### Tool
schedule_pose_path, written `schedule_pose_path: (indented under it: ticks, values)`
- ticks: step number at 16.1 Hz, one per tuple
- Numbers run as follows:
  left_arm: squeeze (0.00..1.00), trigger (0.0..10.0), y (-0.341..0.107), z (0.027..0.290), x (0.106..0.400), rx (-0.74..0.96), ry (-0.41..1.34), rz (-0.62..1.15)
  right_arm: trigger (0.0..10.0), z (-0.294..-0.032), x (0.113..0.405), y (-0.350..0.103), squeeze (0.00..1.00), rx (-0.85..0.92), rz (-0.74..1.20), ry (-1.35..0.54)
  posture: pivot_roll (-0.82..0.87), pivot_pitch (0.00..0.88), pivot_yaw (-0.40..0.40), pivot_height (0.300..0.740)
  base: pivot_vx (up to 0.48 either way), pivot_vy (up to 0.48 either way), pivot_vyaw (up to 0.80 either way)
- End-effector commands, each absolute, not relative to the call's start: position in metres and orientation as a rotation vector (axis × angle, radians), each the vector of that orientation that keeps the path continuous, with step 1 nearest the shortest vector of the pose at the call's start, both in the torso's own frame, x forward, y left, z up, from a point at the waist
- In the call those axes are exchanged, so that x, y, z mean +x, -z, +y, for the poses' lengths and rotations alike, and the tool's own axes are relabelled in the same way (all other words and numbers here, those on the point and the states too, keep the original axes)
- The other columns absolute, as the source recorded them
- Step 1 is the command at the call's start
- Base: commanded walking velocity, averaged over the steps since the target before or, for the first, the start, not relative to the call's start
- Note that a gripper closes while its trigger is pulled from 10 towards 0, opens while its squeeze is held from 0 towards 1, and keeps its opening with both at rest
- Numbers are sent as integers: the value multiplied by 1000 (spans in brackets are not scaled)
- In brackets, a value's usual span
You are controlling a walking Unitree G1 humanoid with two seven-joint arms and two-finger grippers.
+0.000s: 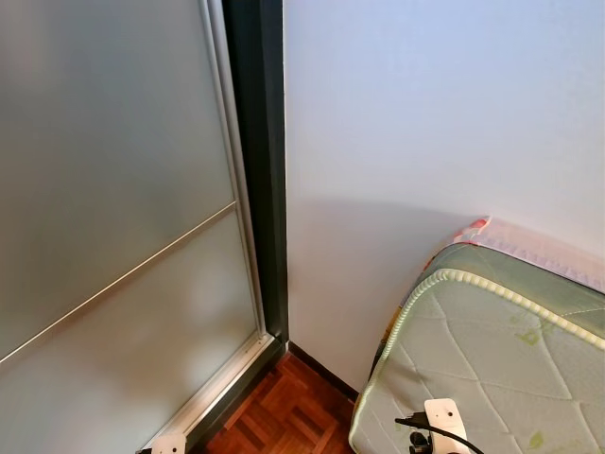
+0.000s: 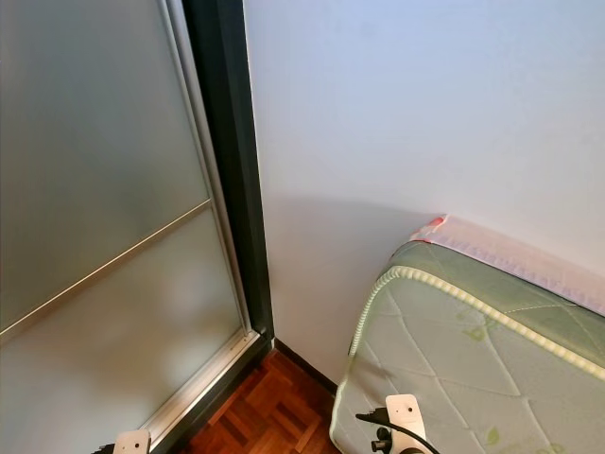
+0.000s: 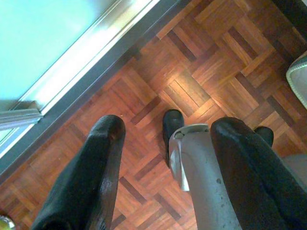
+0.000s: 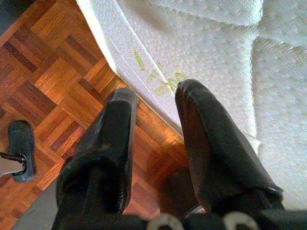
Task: Clean up the room
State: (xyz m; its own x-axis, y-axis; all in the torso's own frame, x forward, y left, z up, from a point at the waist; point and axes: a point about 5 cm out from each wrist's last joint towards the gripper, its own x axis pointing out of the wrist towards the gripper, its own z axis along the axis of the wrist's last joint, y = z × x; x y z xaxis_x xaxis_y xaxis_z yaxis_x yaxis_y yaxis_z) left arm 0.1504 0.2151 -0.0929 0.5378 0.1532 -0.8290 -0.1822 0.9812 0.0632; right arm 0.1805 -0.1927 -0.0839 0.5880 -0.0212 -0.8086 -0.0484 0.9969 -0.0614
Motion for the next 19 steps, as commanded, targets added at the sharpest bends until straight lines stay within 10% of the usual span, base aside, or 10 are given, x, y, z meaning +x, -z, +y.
schedule_pose_path:
  ticks: [1,19]
  values:
    - [0,10000,66,185,218,-33,-54,860,10000,-197,202,72,0,120,869,67,-131,0,6,740,0,0,0]
    - [0,10000,69,190,211,-21,-76,882,10000,-200,200,73,0,176,864,87,-125,0,30,740,0,0,0]
